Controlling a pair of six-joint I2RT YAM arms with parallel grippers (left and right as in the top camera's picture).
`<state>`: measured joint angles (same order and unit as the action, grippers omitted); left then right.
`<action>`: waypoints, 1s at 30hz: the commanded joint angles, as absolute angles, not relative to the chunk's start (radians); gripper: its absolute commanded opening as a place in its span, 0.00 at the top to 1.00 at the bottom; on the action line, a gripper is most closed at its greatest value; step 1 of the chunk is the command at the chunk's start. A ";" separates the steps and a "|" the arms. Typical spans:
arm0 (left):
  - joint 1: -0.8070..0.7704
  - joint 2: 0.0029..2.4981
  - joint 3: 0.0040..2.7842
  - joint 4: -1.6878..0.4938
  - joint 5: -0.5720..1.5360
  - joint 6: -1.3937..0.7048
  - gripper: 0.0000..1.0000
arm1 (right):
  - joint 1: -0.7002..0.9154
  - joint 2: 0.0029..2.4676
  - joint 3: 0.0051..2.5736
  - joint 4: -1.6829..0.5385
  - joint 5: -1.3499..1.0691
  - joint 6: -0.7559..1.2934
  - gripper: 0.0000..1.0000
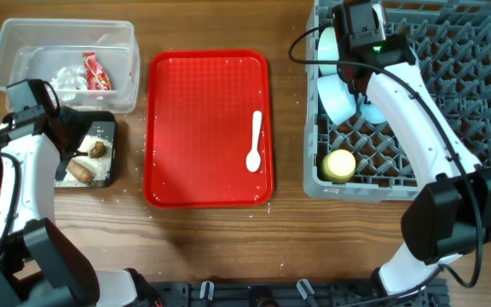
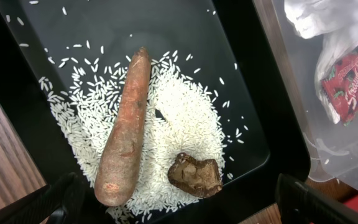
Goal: Sort waste into correct bins and load items into the dishwasher rack
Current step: 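Lift the plate and stand it upright in the rack with the right gripper, then move the right gripper to the white spoon and grasp its handle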
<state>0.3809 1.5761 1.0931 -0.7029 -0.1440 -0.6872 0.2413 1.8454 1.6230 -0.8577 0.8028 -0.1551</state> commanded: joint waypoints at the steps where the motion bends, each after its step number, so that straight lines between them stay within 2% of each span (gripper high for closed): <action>1: 0.384 1.567 1.105 -0.703 -0.147 -0.689 0.00 | 0.241 1.826 1.631 -0.885 0.739 -0.072 0.20; 3: 0.384 1.567 1.105 -0.703 -0.147 -0.689 0.00 | 0.241 1.773 1.648 -0.892 0.673 -0.072 0.13; 6: 0.384 1.567 1.105 -0.703 -0.147 -0.689 0.00 | 0.250 1.665 1.659 -0.867 0.454 -0.079 0.12; 11: 0.384 1.567 1.105 -0.703 -0.147 -0.689 0.00 | 0.255 1.533 1.659 -0.785 -0.294 -0.063 0.14; 13: 0.384 1.567 1.105 -0.703 -0.147 -0.689 0.00 | 0.257 1.544 1.651 -0.712 -0.506 0.097 0.21; 16: 0.384 1.567 1.105 -0.703 -0.147 -0.689 0.00 | 0.286 1.594 1.625 -0.688 -0.513 0.211 0.25; 18: 0.384 1.567 1.105 -0.703 -0.147 -0.689 0.00 | 0.330 1.666 1.624 -0.700 -0.485 0.239 0.34; 20: 0.384 1.567 1.105 -0.703 -0.147 -0.689 0.00 | 0.382 1.744 1.624 -0.705 -0.452 0.303 0.37; 22: 0.384 1.567 1.105 -0.703 -0.147 -0.689 0.00 | 0.436 1.820 1.624 -0.708 -0.405 0.358 0.44; 25: 0.384 1.567 1.105 -0.703 -0.147 -0.689 0.00 | 0.476 1.886 1.624 -0.748 -0.274 0.470 0.44; 30: 0.384 1.567 1.105 -0.703 -0.147 -0.689 0.00 | 0.514 1.943 1.623 -0.813 -0.110 0.472 0.43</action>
<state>0.3809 1.5761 1.0931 -0.7029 -0.1440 -0.6868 0.4995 1.9079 1.6264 -0.8001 -0.2260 0.4496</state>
